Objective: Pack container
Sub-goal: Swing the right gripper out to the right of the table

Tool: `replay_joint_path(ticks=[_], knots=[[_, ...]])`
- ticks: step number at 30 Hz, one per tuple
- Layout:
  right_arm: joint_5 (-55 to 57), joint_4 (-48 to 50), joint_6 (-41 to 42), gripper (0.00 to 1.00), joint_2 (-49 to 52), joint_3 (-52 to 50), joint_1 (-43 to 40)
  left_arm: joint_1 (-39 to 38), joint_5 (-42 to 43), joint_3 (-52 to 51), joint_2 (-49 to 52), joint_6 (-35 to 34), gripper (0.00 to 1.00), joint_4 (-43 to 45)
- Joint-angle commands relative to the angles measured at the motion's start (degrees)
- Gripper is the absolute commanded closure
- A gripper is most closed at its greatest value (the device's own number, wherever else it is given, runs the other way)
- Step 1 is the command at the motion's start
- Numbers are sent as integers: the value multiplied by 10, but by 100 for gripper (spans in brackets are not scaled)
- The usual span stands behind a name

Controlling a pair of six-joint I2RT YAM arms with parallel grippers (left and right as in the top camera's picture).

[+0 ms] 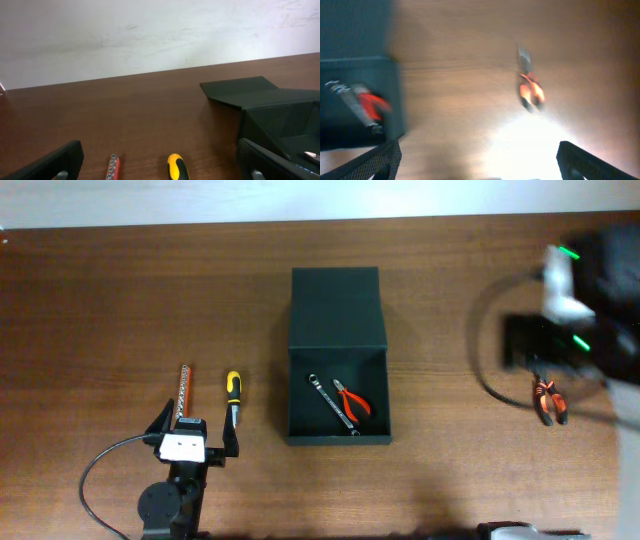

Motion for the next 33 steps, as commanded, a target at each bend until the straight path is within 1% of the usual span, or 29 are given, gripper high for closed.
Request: replay_joint_path(ticks=[1,3,4,6,9,11,15,17,18,22,23,26,30,33], knots=[[32,16,5,1,-63,-78,-110,4,-4,-2,-3,11,1,-2],[29,39,5,1,-83,-106,-174,4,-4,-2,-3,11,1,-2],[26,52,5,1,-87,-115,-222,4,-4,-2,-3,11,1,-2],[6,58,5,1,-85,-115,-259,4,-4,-2,-3,11,1,-2],[-13,69,12,1,-82,-115,-289,4,-4,-2,-3,11,1,-2],[-8,87,40,1,-77,-115,-306,4,-4,-2,-3,11,1,-2],[32,127,134,1,-46,-116,-360,4,-4,-2,-3,11,1,-2],[29,129,185,1,-22,-116,-385,4,-4,-2,-3,11,1,-2],[15,127,210,1,-7,-116,-397,4,-4,-2,-3,11,1,-2],[-99,91,214,1,45,-116,-413,4,-4,-2,-3,11,1,-2],[-115,79,210,1,56,-116,-413,4,-4,-2,-3,11,1,-2],[-118,68,133,1,88,-116,-406,4,-4,-2,-3,11,1,-2],[-108,99,-18,1,122,-117,-389,4,-4,-2,-3,11,1,-2],[-110,111,-31,1,149,-117,-382,4,-4,-2,-3,11,1,-2]])
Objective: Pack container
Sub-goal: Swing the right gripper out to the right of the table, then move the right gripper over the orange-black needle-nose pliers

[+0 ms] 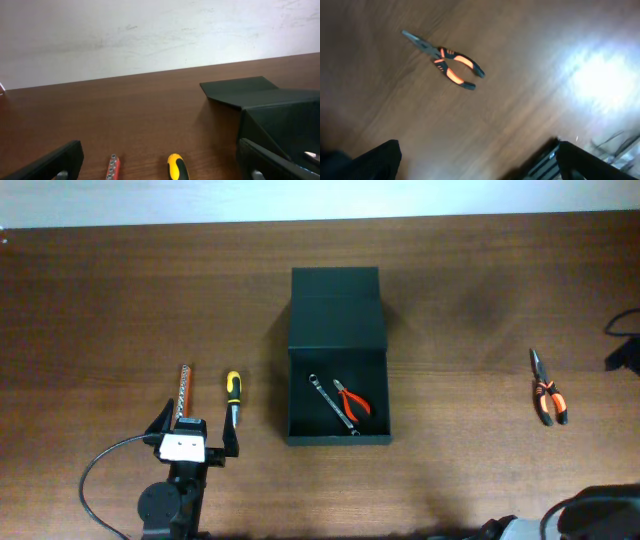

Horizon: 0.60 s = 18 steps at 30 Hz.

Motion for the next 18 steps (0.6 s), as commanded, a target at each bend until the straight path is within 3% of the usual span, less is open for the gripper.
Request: replay_joint_path(ticks=[1,11,15,18], knots=[[-9,6,-72,1,34,0,11,4,-4,-2,-3,11,1,-2],[23,23,-76,1,88,0,14,4,-4,-2,-3,11,1,-2],[-73,63,-250,1,88,-7,36,4,-4,-2,-3,11,1,-2],[-79,78,-319,1,88,-24,58,4,-4,-2,-3,11,1,-2]])
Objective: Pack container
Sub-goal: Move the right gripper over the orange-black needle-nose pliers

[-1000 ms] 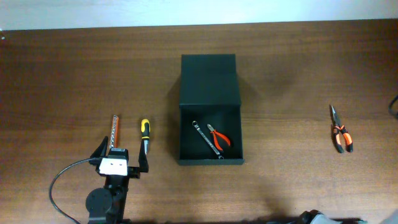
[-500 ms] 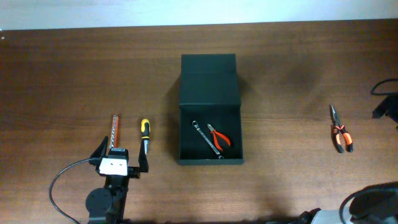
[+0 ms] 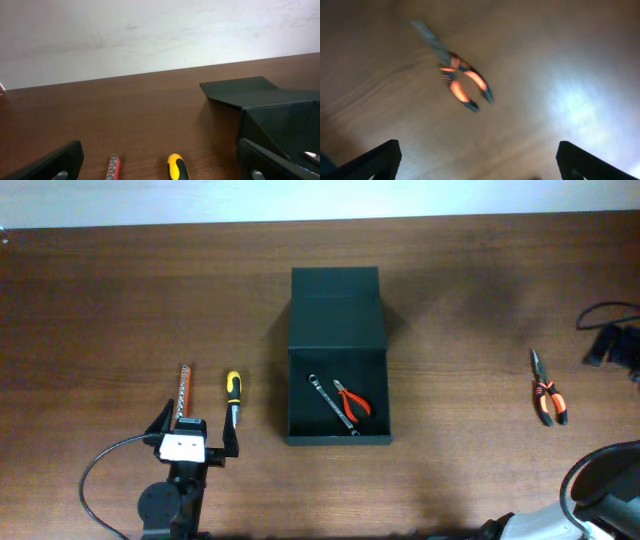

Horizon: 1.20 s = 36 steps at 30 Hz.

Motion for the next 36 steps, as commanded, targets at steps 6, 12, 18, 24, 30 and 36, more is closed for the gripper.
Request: replay_joint_path(ticks=[6,12,18,24,30,36], knots=[[-12,37,-137,1,1,-69,58,4,-4,-3,-3,11,1,-3],[9,121,-136,1,1,-156,67,4,-4,-3,-3,11,1,-3],[5,224,-136,1,1,-242,68,4,-4,-3,-3,11,1,-3],[0,239,-135,1,1,-266,74,4,-4,-3,-3,11,1,-3],[4,232,-135,1,1,-267,75,4,-4,-3,-3,11,1,-3],[7,228,-135,1,2,-272,75,4,-4,-3,-3,11,1,-3]])
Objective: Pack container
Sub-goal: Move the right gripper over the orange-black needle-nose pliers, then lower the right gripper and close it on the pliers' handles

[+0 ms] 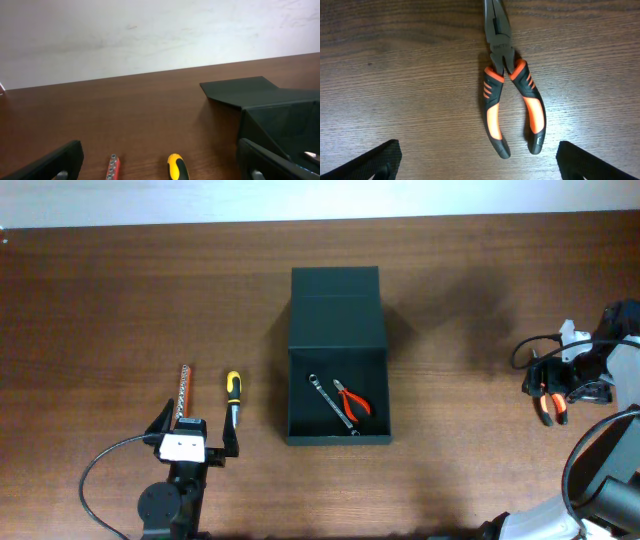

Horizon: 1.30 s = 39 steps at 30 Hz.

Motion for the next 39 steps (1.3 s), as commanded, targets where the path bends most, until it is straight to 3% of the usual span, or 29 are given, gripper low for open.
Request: replay_joint_path(ticks=[1,12,39], knots=[[7,-3,-4,1,0,-7,5,4,-4,-2,-3,11,1,-2],[42,-11,11,1,41,-7,47,4,-4,-2,-3,11,1,-2],[39,0,11,1,72,-8,45,4,-4,-2,-3,11,1,-2]])
